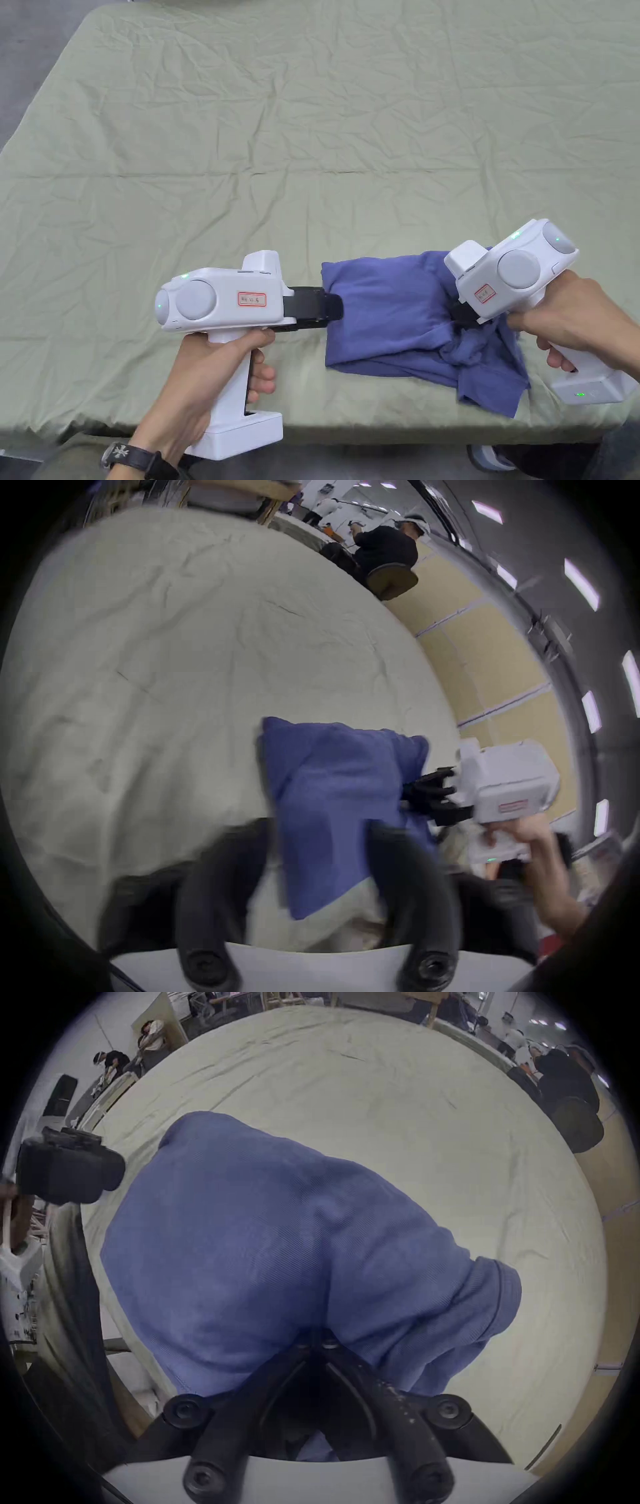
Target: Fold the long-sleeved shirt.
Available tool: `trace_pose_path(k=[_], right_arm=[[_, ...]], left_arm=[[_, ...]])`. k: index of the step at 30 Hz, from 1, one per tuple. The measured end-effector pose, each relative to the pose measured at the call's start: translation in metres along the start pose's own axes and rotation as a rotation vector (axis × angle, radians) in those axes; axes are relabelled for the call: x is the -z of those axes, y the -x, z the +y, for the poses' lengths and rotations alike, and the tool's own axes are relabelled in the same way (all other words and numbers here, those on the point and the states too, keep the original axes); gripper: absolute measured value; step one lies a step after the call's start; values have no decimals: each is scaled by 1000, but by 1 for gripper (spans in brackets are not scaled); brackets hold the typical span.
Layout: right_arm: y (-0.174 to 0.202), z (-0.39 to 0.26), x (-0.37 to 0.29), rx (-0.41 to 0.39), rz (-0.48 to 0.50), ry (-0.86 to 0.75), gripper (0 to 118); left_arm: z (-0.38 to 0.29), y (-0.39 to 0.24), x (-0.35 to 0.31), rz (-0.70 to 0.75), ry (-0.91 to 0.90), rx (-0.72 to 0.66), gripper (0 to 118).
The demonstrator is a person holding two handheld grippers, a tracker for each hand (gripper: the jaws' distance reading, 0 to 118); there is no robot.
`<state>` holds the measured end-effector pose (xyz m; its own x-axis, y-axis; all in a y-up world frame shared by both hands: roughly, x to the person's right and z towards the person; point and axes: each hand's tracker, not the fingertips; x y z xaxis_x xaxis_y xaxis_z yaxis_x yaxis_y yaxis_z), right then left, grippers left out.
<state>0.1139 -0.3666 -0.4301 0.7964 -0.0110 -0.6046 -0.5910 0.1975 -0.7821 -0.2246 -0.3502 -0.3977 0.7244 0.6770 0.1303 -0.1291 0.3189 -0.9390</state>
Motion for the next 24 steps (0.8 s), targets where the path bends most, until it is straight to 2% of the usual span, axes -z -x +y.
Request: trace_pose_path(k=[1, 2, 3, 8, 13, 19, 21, 22, 23, 24], right_arm=[[-1, -1, 0, 3, 2, -6, 2], [-3, -3, 1, 10, 7, -13, 2], [-2, -4, -1, 20, 14, -20, 2], [-9, -10, -1, 56, 44, -48, 2], [-9, -12, 0, 68, 51, -61, 2], [-11, -17, 0, 96, 69, -84, 2], [-12, -18, 1, 107, 77, -92, 2], [-12, -18, 1, 110, 80, -94, 2], [-13, -18, 3, 114, 82, -96, 2], [-14, -18, 3, 117, 84, -98, 2]], left_arm=[[1, 9, 3, -66, 12, -29, 77], [-1, 15, 5, -107, 26, -41, 102], [-2, 22, 9, -129, 32, -28, 111], [-4, 42, 34, -109, 30, 8, 113], [7, 35, 61, -310, 49, -41, 113], [6, 16, 98, -347, 70, 0, 114], [9, 17, 97, -342, 88, 2, 105], [11, 17, 94, -330, 96, 6, 90], [12, 17, 92, -301, 98, 18, 47], [12, 18, 90, -248, 87, 44, 16]])
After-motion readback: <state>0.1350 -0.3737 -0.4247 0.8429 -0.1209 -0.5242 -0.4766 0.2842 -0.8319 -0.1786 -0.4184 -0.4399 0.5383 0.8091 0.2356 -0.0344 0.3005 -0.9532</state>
